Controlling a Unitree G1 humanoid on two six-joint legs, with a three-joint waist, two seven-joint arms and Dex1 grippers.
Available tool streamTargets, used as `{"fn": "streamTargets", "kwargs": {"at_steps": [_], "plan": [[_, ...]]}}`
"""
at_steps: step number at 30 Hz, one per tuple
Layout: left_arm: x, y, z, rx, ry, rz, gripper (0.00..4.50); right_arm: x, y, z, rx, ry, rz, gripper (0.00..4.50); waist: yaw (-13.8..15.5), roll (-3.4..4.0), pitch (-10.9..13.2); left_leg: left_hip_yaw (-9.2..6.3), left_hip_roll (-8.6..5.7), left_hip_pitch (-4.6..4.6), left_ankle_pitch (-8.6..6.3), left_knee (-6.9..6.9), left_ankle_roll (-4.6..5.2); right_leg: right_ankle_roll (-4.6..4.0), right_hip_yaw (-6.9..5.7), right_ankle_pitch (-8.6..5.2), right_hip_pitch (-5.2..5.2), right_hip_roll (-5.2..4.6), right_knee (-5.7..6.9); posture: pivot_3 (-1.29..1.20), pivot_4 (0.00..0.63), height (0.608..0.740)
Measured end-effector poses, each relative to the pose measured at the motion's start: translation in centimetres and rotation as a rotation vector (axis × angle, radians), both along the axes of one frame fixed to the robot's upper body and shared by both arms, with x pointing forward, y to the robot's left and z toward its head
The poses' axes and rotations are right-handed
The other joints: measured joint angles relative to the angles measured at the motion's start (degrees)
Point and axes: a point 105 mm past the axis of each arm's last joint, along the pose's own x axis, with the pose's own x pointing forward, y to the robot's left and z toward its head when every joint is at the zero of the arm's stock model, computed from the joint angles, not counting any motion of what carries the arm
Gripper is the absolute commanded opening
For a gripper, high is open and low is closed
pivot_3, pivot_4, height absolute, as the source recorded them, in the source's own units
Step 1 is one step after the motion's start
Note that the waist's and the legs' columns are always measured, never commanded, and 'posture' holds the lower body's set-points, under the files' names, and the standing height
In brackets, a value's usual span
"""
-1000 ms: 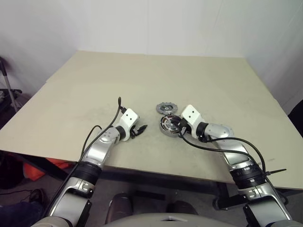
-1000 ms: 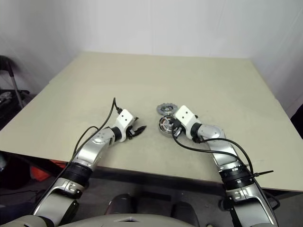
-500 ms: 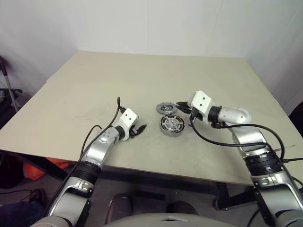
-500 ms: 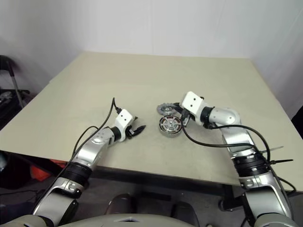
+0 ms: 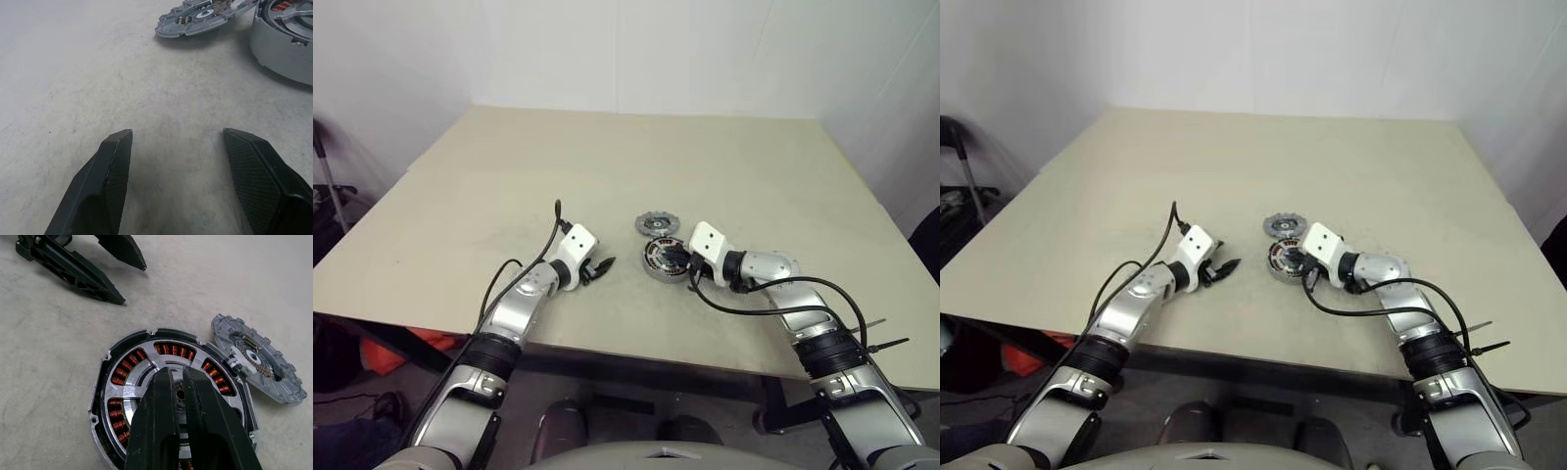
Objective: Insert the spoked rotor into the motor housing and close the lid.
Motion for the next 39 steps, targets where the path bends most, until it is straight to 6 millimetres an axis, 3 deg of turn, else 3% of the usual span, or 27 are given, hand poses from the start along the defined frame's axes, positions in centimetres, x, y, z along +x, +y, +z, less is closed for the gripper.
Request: {"fn": "streamTargets", "kwargs": {"at_steps": [3,7,12,17,19,25,39], "plan": [[0.0,0.0,0.0,0.000,-0.001,0.000,3.12,0.1,-0.3,0.8,0.007,-0.015,0.004,0.31,0.0,0.00,0.0,0.00,0.00,-0.02,0.00,0.00,0.00,0.00,0.00,0.00,-0.01,0.00,0.00,0.00,0.000,0.740],[0.0,0.0,0.0,-0.001,0.000,0.000,3.12,0.0,-1.0,3.6,-0.081,-0.126,0.086,0.31,0.1,0.00,0.0,0.00,0.00,0.00,-0.01,0.00,0.01,0.00,0.00,0.00,0.01,0.00,-0.01,0.00,0.000,0.740],[0.2,-0.1,0.0,-0.002,0.002,-0.001,3.12,-0.3,-3.6,4.2,-0.437,-0.246,0.268,0.31,0.2,-0.03,0.0,0.00,-0.01,0.01,-0.01,0.02,0.01,0.00,0.00,0.00,0.04,0.00,-0.02,0.00,0.000,0.740],[0.4,-0.2,0.0,-0.017,0.007,0.003,3.12,-0.5,-8.1,2.4,-0.898,-0.186,0.496,1.47,0.3,-0.08,0.0,0.00,0.00,-0.04,-0.02,0.11,0.05,0.00,-0.01,0.00,0.03,-0.01,0.01,0.00,0.000,0.740],[0.5,-0.1,0.0,-0.020,0.007,0.011,3.12,-0.3,-7.9,2.2,-0.933,-0.202,0.548,2.09,0.0,-0.07,0.0,0.01,0.00,-0.04,-0.03,0.11,0.07,-0.01,-0.01,0.01,-0.01,0.00,0.03,0.00,0.000,0.740],[0.5,-0.1,0.0,-0.032,0.005,0.023,3.12,0.0,-4.9,1.8,-0.909,-0.273,0.660,2.09,-0.6,-0.07,0.0,0.00,-0.01,-0.24,-0.13,0.28,0.26,-0.04,-0.02,0.01,-0.07,-0.03,0.08,0.00,0.000,0.740],[0.3,0.5,-0.1,-0.032,-0.007,0.052,3.12,-0.5,-2.7,1.8,-0.860,-0.302,0.717,2.09,-1.2,-0.08,0.0,0.01,0.01,-0.15,-0.14,0.29,0.27,-0.04,-0.02,0.01,-0.04,-0.03,0.11,0.00,0.000,0.740]]}}
